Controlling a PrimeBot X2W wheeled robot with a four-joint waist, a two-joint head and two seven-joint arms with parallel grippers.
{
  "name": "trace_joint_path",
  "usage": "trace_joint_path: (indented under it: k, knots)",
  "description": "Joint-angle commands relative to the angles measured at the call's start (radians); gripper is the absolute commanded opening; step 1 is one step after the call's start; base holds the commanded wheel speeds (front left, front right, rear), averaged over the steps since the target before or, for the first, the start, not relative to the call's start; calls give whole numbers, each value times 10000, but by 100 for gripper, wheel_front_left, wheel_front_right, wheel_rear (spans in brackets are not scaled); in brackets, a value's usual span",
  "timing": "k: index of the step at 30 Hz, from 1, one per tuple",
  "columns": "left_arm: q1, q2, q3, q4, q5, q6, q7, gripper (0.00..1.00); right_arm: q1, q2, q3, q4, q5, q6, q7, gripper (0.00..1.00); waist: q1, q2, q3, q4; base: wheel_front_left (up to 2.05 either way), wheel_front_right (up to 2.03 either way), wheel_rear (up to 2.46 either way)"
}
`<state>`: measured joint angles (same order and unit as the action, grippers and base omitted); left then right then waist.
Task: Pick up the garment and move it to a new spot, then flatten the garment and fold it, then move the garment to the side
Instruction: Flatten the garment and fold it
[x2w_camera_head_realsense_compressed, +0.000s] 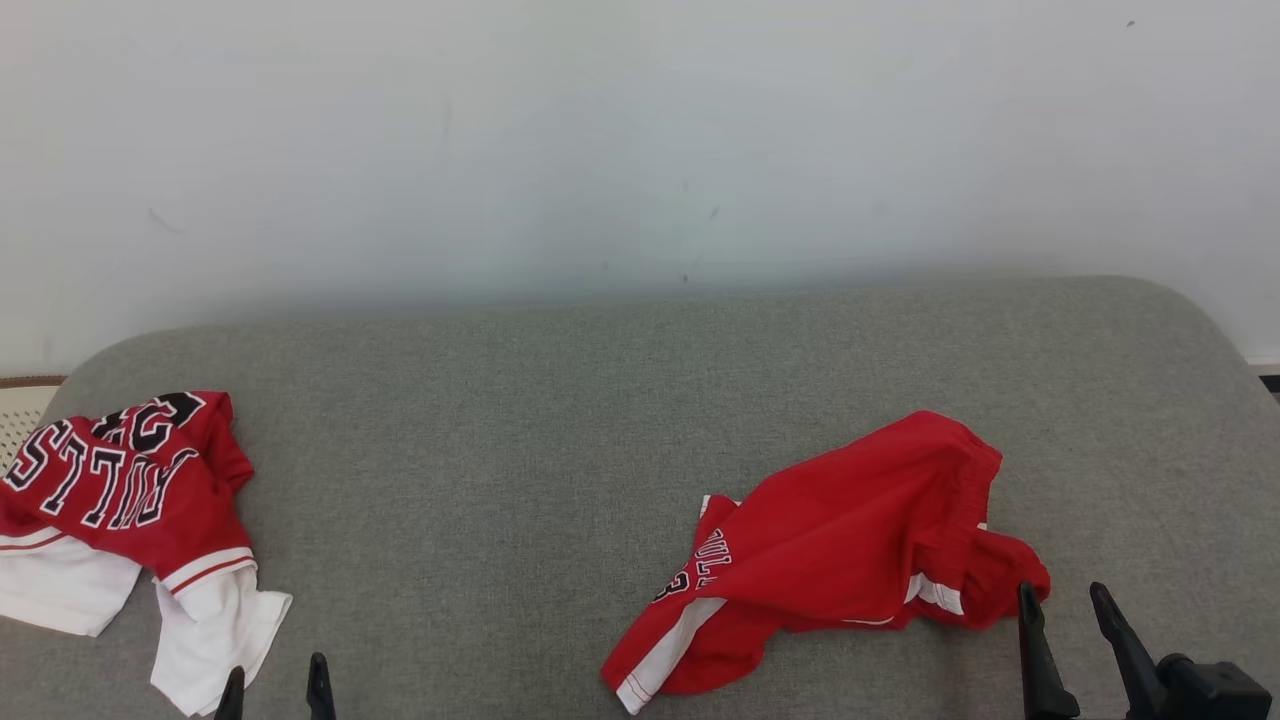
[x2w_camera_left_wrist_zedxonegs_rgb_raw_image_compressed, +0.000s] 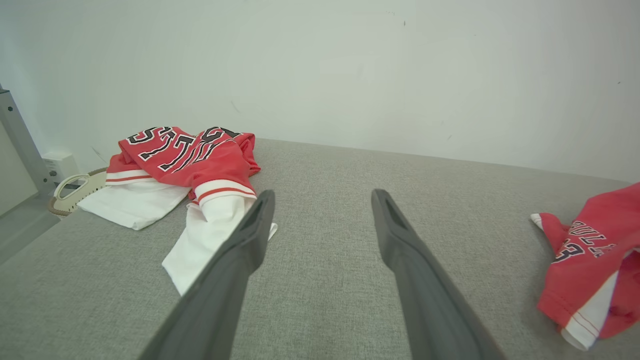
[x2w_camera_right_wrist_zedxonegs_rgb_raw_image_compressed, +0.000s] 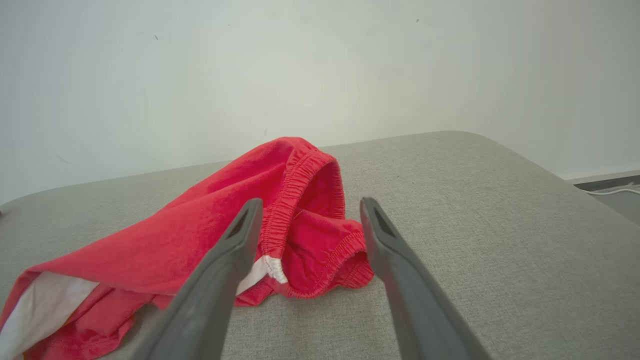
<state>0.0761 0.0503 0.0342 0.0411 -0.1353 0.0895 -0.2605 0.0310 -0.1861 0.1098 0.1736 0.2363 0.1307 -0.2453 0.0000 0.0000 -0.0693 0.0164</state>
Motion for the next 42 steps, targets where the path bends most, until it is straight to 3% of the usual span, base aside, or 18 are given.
trace_joint_path:
  k: [1,10,17,42]
  knots:
    - [152,5,83,-52,90,24,-31,100,109,57,-18,-74,-55,1,6,100,0,0,-13,-17,0,0,0]
    - [191,302,27,-157,457,-518,-31,100,159,221,-14,-82,-87,1,-29,100,0,0,-36,-22,0,0,0]
    - [104,371,217,-103,485,-670,-31,100,114,200,4,-76,-12,1,-94,100,0,0,-44,20,0,0,0]
    - [205,237,390,-21,694,-696,-31,100,32,173,123,175,6,1,-97,100,0,0,-10,40,0,0,0]
